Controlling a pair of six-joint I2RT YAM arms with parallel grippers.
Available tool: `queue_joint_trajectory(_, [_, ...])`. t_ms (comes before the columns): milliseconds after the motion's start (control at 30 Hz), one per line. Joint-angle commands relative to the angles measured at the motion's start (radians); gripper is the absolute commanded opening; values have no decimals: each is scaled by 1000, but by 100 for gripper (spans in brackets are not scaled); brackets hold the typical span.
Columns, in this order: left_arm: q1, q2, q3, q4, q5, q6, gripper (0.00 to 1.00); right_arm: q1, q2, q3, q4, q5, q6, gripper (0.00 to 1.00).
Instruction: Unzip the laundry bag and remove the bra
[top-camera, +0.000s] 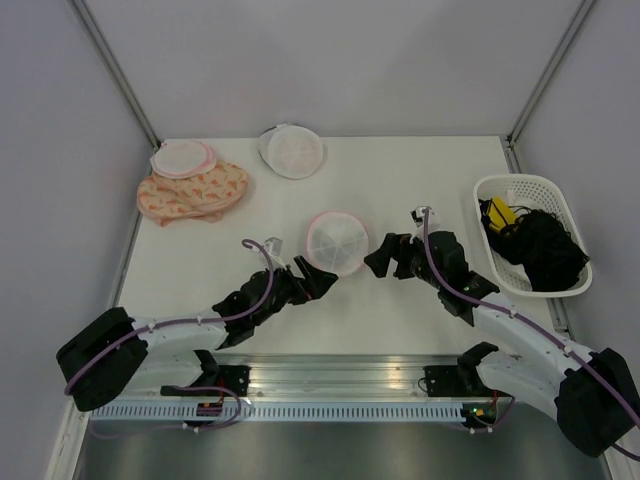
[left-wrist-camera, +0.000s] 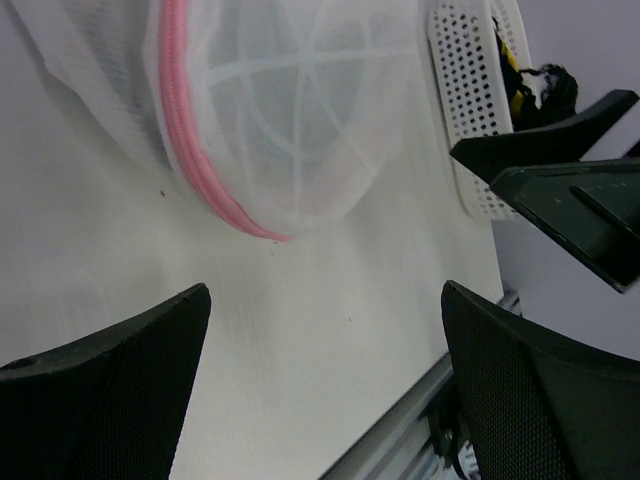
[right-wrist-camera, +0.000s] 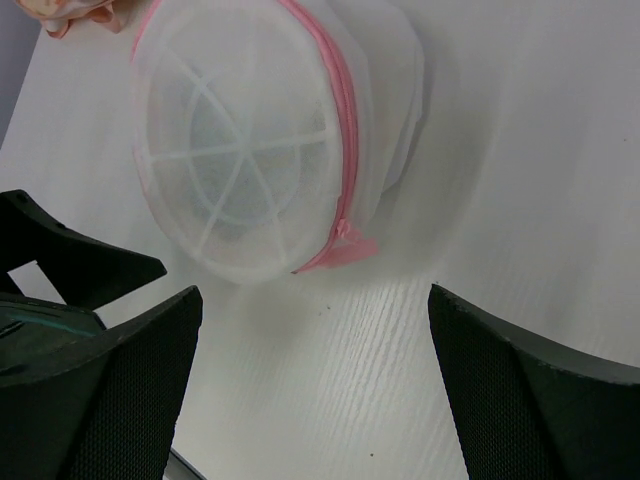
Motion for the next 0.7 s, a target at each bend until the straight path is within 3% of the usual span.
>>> queue_joint_trajectory(0, [-35,109,26,154,-198,-107,100,1,63,76,-4,33,-34,98])
queue_joint_trajectory(233, [-51,324,95,183,-399,-176,100,1,32,37,45,3,-9,98])
queue_joint_trajectory(400, [-47,399,156,263,-439,-63,98,1,11,26,25,0,-21,98])
queue_joint_trajectory(467, [-38,416,172,298,-425,-19,91,1,9,23,21,-1,-21,98])
queue_joint_trajectory(500, [-28,422,179,320,-405,17,81,0,11,20,21,-3,-23,98])
queue_joint_trajectory(667, [44,429,203,332,-287,68,52,1,9,8,19,-3,-20,98])
